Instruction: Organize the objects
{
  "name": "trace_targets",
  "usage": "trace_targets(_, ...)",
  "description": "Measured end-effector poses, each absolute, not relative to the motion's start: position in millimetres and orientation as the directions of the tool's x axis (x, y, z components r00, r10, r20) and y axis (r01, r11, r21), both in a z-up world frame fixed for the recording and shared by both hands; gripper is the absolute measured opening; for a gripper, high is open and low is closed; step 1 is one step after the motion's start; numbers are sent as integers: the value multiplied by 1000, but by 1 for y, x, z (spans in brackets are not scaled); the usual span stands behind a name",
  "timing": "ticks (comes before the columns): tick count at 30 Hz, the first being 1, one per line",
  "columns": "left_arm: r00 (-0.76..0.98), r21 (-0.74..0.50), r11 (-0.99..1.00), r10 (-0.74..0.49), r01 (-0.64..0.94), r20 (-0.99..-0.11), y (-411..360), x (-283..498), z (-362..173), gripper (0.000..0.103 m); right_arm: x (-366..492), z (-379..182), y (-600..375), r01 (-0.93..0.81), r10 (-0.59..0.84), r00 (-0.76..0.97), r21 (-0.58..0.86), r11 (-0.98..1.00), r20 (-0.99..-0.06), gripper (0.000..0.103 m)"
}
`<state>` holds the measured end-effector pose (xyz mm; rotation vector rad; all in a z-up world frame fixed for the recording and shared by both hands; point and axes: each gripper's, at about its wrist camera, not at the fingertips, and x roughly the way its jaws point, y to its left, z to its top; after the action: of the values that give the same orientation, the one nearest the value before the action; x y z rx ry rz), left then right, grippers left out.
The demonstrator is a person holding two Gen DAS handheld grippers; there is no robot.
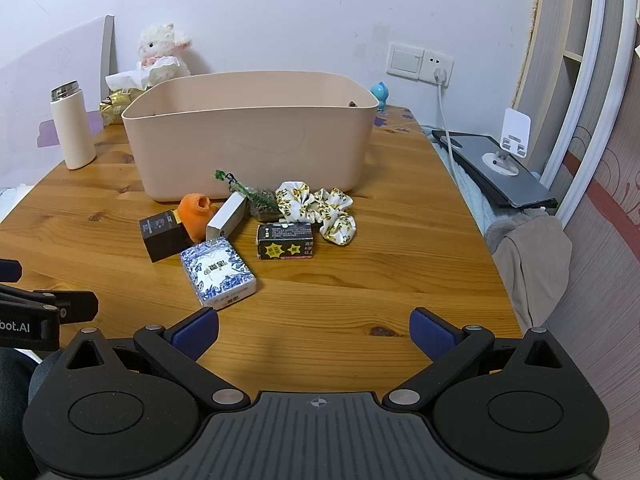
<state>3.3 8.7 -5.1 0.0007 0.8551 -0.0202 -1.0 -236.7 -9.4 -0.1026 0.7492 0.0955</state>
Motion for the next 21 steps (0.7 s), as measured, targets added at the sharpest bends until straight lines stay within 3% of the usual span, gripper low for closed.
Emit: trace_targets(21, 639, 15, 998, -28, 62, -768, 14, 16, -18, 103, 8, -15, -229, -165, 101, 713, -26, 986, -694, 103)
